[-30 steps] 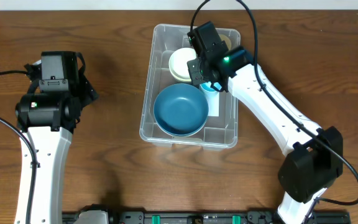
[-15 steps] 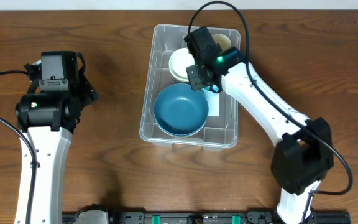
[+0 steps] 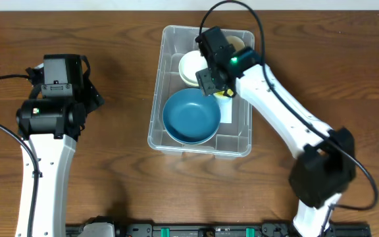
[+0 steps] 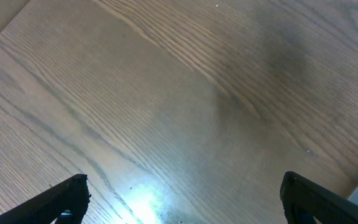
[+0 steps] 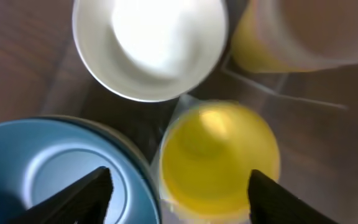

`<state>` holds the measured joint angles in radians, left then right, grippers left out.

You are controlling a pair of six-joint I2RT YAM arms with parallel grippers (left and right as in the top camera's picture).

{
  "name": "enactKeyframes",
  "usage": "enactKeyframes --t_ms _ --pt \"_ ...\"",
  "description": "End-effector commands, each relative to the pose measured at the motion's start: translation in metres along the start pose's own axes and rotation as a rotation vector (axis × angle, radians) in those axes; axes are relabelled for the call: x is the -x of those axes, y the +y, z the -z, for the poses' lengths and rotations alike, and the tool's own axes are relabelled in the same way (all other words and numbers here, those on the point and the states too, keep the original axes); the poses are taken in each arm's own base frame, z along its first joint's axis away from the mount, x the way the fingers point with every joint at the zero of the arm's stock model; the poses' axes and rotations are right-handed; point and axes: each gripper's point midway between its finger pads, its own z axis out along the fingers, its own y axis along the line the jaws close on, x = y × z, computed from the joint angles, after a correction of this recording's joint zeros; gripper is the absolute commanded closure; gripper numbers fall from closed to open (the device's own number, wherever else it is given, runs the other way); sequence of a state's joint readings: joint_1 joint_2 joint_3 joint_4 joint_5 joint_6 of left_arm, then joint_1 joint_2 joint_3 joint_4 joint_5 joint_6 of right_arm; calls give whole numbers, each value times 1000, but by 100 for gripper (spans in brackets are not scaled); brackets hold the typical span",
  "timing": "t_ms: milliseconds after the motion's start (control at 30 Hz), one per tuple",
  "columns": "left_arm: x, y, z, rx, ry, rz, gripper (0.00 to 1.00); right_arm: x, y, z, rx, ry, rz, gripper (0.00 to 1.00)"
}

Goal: Pack container

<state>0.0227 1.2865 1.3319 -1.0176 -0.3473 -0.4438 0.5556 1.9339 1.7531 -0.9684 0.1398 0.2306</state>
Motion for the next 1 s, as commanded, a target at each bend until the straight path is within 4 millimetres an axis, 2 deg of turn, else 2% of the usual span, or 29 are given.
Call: enactKeyframes --t_ms 0,200,333,433,533,667,733,800,967 --pt "2 5 2 18 -13 -1 2 29 -14 74 8 -175 -67 24" --pt "2 5 2 18 -13 -1 2 30 -35 154 4 -328 -116 23" --pt "2 5 2 18 -13 -1 2 18 -50 221 -19 -464 -140 23" --pt "2 5 2 18 -13 -1 2 0 -61 266 -10 -553 -165 23" --pt "2 5 2 18 -13 -1 2 -28 -75 303 -1 -620 -182 18" --pt "2 5 2 18 -14 -1 2 -79 -102 334 -25 -689 -232 9" --pt "2 5 2 18 -13 -1 2 -105 -115 345 -37 -725 -276 8" --pt "2 5 2 18 -13 -1 2 -135 -125 355 -24 -768 -297 1" --pt "2 5 2 18 -13 -1 2 -192 -141 375 40 -871 -365 1"
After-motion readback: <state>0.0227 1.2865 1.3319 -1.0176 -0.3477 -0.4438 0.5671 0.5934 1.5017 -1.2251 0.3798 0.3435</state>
